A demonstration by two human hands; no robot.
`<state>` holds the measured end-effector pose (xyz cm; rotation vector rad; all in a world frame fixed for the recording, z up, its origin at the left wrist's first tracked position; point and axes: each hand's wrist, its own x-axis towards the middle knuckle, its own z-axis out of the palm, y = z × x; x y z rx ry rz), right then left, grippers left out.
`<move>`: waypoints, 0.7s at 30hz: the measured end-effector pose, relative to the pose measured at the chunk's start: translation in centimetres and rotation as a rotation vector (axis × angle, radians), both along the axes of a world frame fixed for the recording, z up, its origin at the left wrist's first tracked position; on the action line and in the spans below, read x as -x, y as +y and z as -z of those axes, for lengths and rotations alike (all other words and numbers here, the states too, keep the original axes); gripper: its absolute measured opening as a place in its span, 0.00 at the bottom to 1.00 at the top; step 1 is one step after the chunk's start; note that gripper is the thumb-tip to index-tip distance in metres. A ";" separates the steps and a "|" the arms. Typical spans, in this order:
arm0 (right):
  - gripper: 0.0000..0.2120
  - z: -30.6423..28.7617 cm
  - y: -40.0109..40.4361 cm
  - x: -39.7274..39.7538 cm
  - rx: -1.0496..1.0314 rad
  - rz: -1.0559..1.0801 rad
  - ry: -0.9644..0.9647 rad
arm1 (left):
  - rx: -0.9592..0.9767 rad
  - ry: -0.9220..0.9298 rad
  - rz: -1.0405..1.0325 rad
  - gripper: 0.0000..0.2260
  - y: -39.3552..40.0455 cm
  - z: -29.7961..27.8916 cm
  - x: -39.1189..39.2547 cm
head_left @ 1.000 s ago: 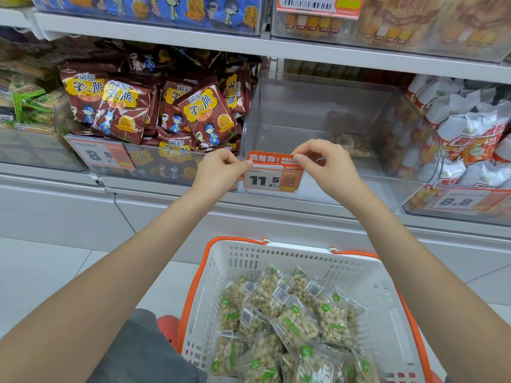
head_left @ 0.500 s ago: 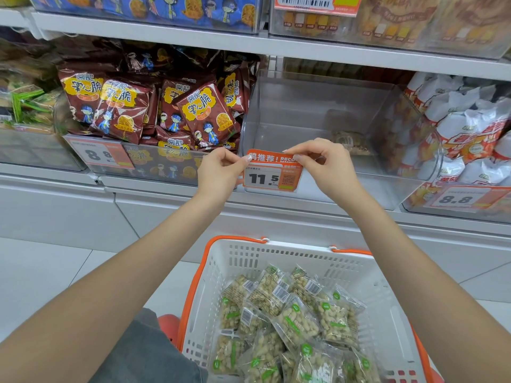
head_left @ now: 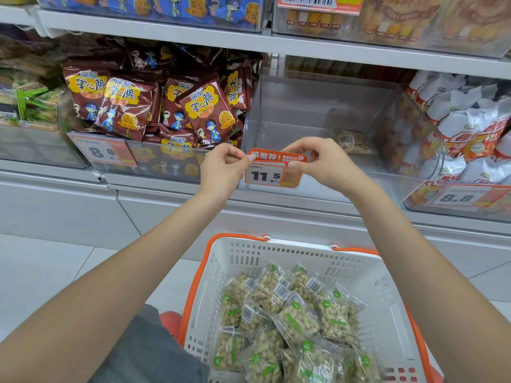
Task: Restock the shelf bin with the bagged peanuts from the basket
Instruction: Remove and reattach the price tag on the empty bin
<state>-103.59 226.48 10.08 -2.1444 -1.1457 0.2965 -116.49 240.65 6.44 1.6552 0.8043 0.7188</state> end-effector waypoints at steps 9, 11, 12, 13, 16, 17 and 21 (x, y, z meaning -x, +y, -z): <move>0.06 -0.8 -0.5 -0.3 -0.014 -0.003 0.167 | 0.067 -0.016 -0.007 0.08 0.1 -0.1 -0.1; 0.06 -1.1 -0.4 -0.3 0.013 0.001 0.172 | 0.051 -0.006 -0.010 0.08 0.1 -0.1 -0.1; 0.06 -1.3 -0.3 -0.4 0.030 0.003 0.186 | 0.042 -0.002 -0.011 0.08 0.0 -0.1 -0.1; 0.07 -1.4 -0.1 -0.5 0.050 0.009 0.205 | 0.035 0.003 -0.012 0.08 0.0 -0.1 -0.1; 0.09 -1.9 0.2 -0.9 0.118 0.018 0.263 | 0.015 0.013 -0.013 0.08 -0.2 -0.2 0.0; 0.10 -2.0 0.3 -1.0 0.140 0.016 0.279 | 0.003 0.016 -0.014 0.08 -0.2 -0.1 0.0; 0.10 -2.4 0.6 -1.1 0.185 0.003 0.314 | -0.111 0.030 -0.025 0.09 -0.3 0.0 0.2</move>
